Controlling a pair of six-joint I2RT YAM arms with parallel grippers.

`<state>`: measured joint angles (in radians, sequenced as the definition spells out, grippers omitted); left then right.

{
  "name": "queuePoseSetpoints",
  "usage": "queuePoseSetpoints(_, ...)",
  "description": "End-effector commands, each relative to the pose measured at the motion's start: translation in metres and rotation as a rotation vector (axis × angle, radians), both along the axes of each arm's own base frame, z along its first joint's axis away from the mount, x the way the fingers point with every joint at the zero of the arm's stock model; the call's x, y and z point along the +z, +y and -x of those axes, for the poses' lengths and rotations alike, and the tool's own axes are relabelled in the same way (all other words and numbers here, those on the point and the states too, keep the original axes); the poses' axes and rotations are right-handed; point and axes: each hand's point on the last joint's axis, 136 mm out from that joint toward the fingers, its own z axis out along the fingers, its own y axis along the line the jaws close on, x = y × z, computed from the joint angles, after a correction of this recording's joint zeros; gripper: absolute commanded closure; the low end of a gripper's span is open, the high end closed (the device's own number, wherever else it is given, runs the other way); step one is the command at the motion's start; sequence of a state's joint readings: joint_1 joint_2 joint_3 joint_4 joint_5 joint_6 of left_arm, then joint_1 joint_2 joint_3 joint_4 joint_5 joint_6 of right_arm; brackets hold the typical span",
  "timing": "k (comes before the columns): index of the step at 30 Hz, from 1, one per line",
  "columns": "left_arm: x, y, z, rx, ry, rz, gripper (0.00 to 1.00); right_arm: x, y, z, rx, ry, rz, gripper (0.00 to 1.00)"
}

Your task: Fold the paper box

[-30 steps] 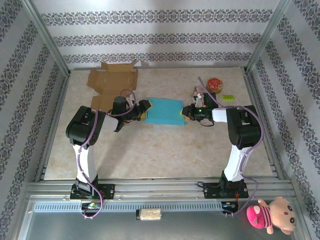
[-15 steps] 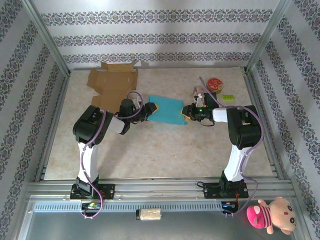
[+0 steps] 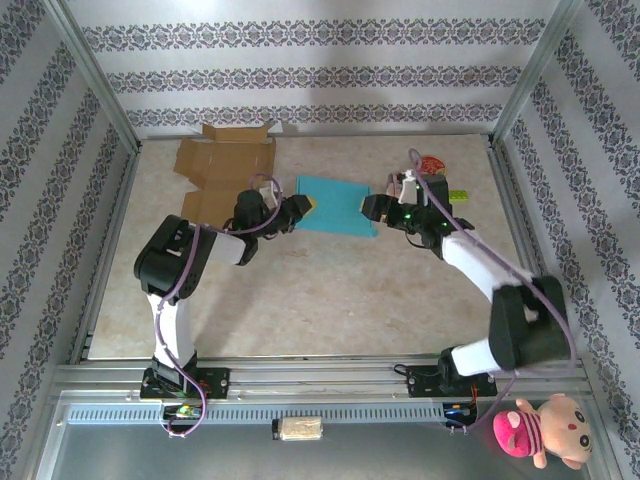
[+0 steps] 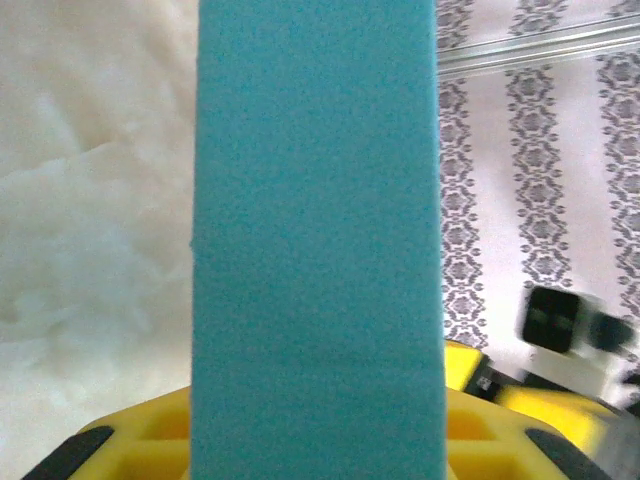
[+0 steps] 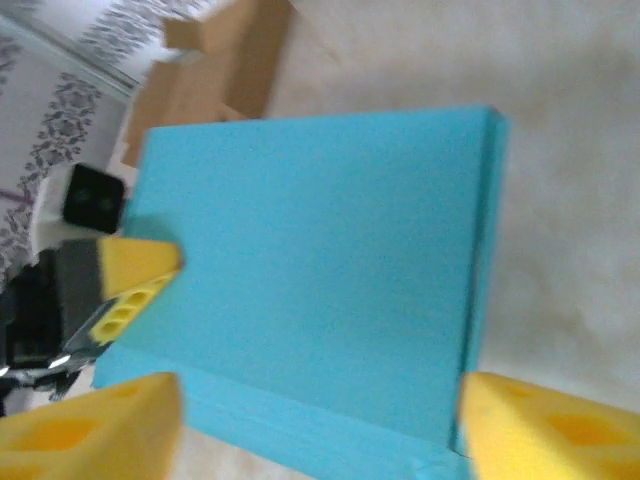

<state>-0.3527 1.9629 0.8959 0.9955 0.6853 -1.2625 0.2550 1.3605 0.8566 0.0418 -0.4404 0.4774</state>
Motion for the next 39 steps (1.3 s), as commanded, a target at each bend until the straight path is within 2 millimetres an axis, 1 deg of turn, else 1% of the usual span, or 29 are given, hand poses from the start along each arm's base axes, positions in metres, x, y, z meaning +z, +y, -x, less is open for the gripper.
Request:
queuePoseSetpoints(1, 0.039, -0.003, -0.004, 0.004, -0.072, 0.028, 0.71, 0.028, 0.018, 0.020, 0.087, -0.327, 0.284, 0.05)
queuePoseSetpoints(2, 0.044, -0.002, -0.004, 0.007, -0.076, 0.030, 0.71, 0.035, 0.029, 0.029, 0.133, -0.419, 0.349, 0.02)
queuePoseSetpoints(3, 0.050, -0.003, -0.004, 0.008, -0.079, 0.033, 0.71, 0.040, 0.041, 0.038, 0.182, -0.515, 0.422, 0.02)
queuePoseSetpoints(4, 0.053, -0.002, -0.004, 0.013, -0.072, 0.030, 0.71, 0.041, 0.052, 0.047, 0.240, -0.599, 0.492, 0.02)
queuePoseSetpoints(6, 0.057, -0.001, -0.004, 0.020, -0.048, 0.011, 0.71, 0.036, 0.067, 0.057, 0.330, -0.709, 0.598, 0.02)
queuePoseSetpoints(9, 0.061, 0.005, -0.001, 0.042, -0.013, -0.040, 0.71, 0.022, 0.082, 0.061, 0.443, -0.841, 0.769, 0.02)
queuePoseSetpoints(13, 0.066, 0.013, 0.006, 0.067, -0.014, -0.098, 0.72, -0.001, 0.094, 0.057, 0.576, -0.985, 0.944, 0.02)
queuePoseSetpoints(14, 0.067, 0.013, 0.007, 0.065, -0.018, -0.097, 0.72, -0.003, 0.094, 0.052, 0.579, -1.002, 0.972, 0.02)
queuePoseSetpoints(15, 0.065, 0.013, 0.009, 0.060, -0.011, -0.092, 0.72, -0.005, 0.092, 0.042, 0.562, -1.010, 1.006, 0.02)
queuePoseSetpoints(16, 0.067, 0.012, 0.010, 0.054, -0.013, -0.081, 0.72, -0.005, 0.088, 0.030, 0.523, -1.016, 1.040, 0.02)
queuePoseSetpoints(19, 0.067, 0.009, 0.011, 0.042, 0.000, -0.039, 0.72, -0.006, 0.082, 0.004, 0.437, -1.052, 1.135, 0.02)
queuePoseSetpoints(23, 0.067, 0.008, 0.012, 0.032, 0.006, -0.023, 0.71, -0.009, 0.078, -0.021, 0.347, -1.103, 1.253, 0.02)
queuePoseSetpoints(25, 0.066, 0.006, 0.013, 0.022, 0.011, -0.023, 0.71, -0.012, 0.078, -0.029, 0.326, -1.100, 1.289, 0.04)
queuePoseSetpoints(28, 0.068, 0.005, 0.013, 0.015, 0.013, -0.004, 0.71, -0.013, 0.078, -0.038, 0.298, -1.115, 1.324, 0.08)
queuePoseSetpoints(31, 0.069, 0.004, 0.013, 0.011, 0.020, 0.010, 0.70, -0.012, 0.077, -0.044, 0.277, -1.127, 1.369, 0.19)
queuePoseSetpoints(32, 0.069, 0.004, 0.013, 0.009, 0.021, 0.011, 0.68, -0.012, 0.077, -0.045, 0.276, -1.127, 1.377, 0.24)
queuePoseSetpoints(34, 0.070, 0.003, 0.013, 0.008, 0.020, 0.015, 0.66, -0.012, 0.078, -0.044, 0.283, -1.132, 1.380, 0.32)
queuePoseSetpoints(38, 0.074, 0.004, 0.013, 0.012, 0.013, 0.018, 0.64, -0.013, 0.079, -0.037, 0.297, -1.138, 1.357, 0.47)
queuePoseSetpoints(39, 0.074, 0.004, 0.013, 0.012, 0.010, 0.018, 0.63, -0.013, 0.080, -0.035, 0.302, -1.139, 1.352, 0.49)
